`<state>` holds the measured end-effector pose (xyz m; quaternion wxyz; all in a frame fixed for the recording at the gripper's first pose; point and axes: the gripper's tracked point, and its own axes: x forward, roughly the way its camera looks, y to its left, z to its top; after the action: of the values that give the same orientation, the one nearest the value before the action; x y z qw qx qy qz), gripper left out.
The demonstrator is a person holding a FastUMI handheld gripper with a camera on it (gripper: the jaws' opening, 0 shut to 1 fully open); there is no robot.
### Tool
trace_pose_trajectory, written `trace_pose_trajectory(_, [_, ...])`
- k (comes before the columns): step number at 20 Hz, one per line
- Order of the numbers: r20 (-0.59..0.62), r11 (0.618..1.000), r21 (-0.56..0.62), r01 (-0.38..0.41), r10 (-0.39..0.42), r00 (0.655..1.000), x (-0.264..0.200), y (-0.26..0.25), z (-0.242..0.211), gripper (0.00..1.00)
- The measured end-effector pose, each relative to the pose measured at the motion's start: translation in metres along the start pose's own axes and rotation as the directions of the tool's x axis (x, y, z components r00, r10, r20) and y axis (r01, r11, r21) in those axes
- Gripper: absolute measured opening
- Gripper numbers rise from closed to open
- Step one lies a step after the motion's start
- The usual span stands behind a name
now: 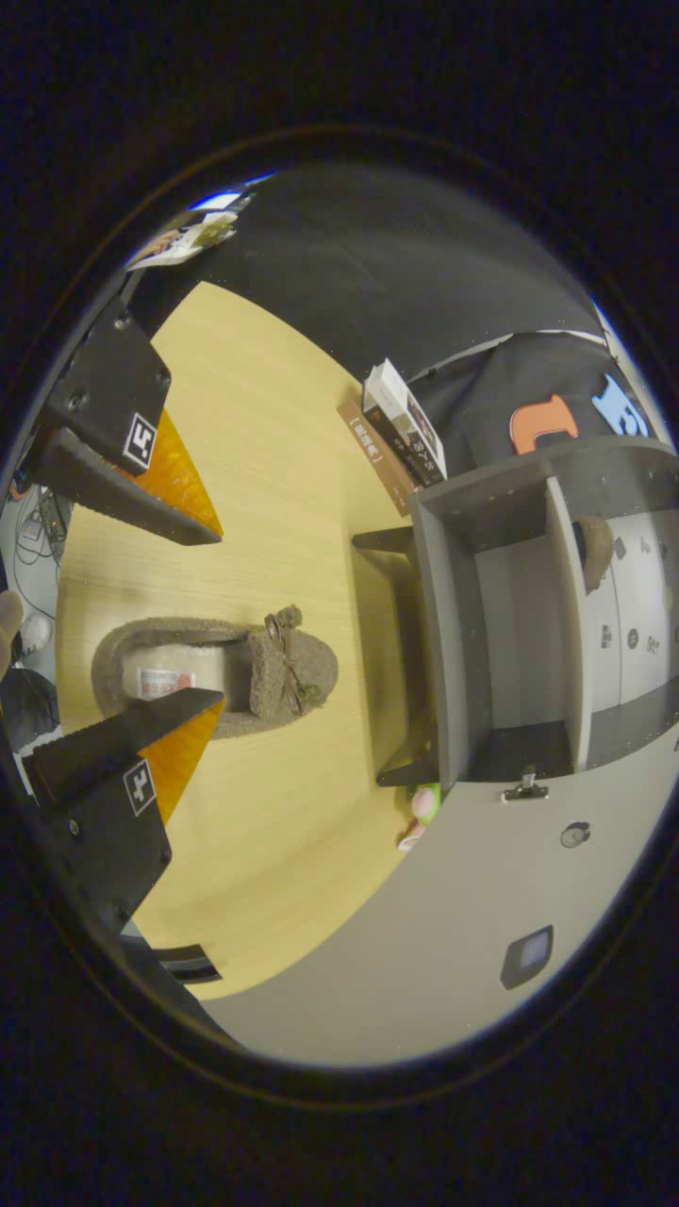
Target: Open the shoe cabinet door, grab the shoes and put them into the shoe cabinet, then close the shoe cabinet door.
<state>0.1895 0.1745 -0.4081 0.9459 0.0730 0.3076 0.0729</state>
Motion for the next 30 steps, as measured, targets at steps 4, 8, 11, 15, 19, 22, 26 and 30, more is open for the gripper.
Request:
trace_pose_trajectory(4, [-0.053, 1.0, 0.019, -0.021, 0.022, 0.998, 0.047, 0.005, 0.002, 0.96])
trace_pose_trajectory(8, [-0.063, 1.0, 0.026, -0.011, 0.013, 0.998, 0.08, 0.006, 0.014, 0.96])
trace_pose_trajectory(11, [-0.097, 0.999, 0.047, -0.01, 0.015, 0.995, 0.091, 0.006, 0.014, 0.9])
trace_pose_trajectory(15, [-0.143, 1.0, 0.014, 0.028, -0.026, 0.989, 0.089, -0.017, 0.017, 0.42])
trace_pose_trajectory(19, [-0.152, 1.0, 0.006, -0.025, 0.026, 0.988, 0.079, -0.011, 0.033, 0.07])
trace_pose_trajectory(22, [-0.091, 0.998, -0.045, -0.047, 0.042, 0.995, 0.054, -0.007, 0.064, 0.06])
trace_pose_trajectory(26, [0.024, 0.996, -0.08, -0.028, 0.03, 0.999, 0.01, -0.003, 0.121, 0.06])
trace_pose_trajectory(30, [0.134, 0.994, -0.107, -0.02, 0.034, 0.99, -0.037, 0.002, 0.178, 0.06])
